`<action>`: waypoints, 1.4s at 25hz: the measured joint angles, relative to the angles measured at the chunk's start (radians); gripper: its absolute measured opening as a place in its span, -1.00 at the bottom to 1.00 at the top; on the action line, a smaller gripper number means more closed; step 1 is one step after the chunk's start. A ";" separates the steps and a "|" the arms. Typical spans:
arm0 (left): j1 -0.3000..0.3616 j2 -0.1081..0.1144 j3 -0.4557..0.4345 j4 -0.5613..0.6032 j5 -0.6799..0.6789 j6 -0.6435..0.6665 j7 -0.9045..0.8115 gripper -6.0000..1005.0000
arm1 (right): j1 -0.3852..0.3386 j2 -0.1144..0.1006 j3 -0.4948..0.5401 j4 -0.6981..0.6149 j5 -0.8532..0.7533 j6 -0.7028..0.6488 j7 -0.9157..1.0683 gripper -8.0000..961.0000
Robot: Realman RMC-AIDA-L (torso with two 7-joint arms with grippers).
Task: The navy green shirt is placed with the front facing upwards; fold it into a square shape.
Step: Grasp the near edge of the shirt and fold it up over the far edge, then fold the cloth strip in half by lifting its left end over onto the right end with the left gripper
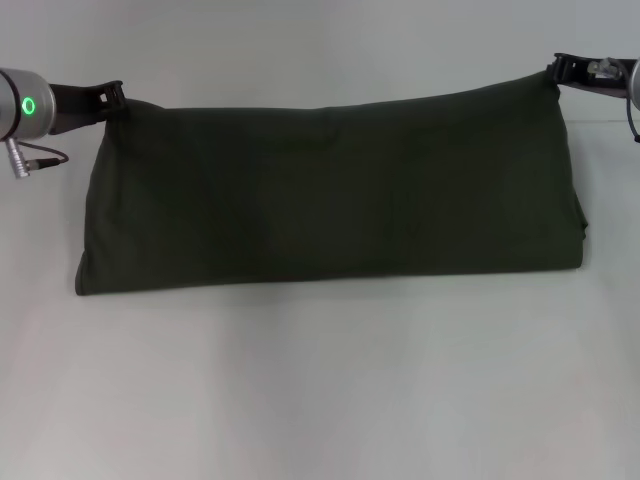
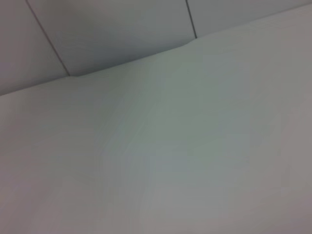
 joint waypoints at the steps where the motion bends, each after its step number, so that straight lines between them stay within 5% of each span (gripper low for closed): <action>1: 0.000 -0.001 0.000 -0.001 0.000 -0.005 -0.002 -0.86 | 0.005 -0.002 -0.006 0.004 0.000 0.001 -0.001 -0.81; 10: 0.002 -0.017 -0.008 -0.019 -0.024 -0.076 -0.005 -0.78 | 0.039 -0.040 -0.054 0.042 -0.011 0.052 0.007 -0.80; 13: 0.029 -0.024 -0.009 0.009 -0.072 -0.061 0.001 -0.54 | 0.020 -0.054 -0.032 0.009 0.007 -0.008 0.007 -0.63; 17: 0.131 -0.051 -0.009 0.123 -0.224 0.042 0.074 -0.18 | -0.078 -0.053 0.016 -0.088 0.123 -0.213 -0.019 -0.31; 18: 0.159 -0.051 -0.011 0.141 -0.287 0.081 0.108 -0.09 | -0.114 -0.051 0.024 -0.106 0.175 -0.270 -0.037 -0.09; 19: 0.181 -0.046 -0.012 0.145 -0.355 0.122 0.135 0.01 | -0.154 -0.051 0.033 -0.119 0.240 -0.320 -0.063 0.14; 23: 0.271 -0.012 -0.070 0.118 -0.613 0.359 0.248 0.40 | -0.300 -0.055 0.085 -0.099 0.500 -0.526 -0.181 0.46; 30: 0.366 -0.018 -0.290 0.025 -0.646 0.608 0.252 0.41 | -0.464 -0.057 0.223 0.015 0.704 -0.766 -0.325 0.94; 35: 0.428 -0.040 -0.309 -0.038 -0.632 0.593 0.199 0.41 | -0.502 -0.056 0.246 0.021 0.704 -0.812 -0.341 0.93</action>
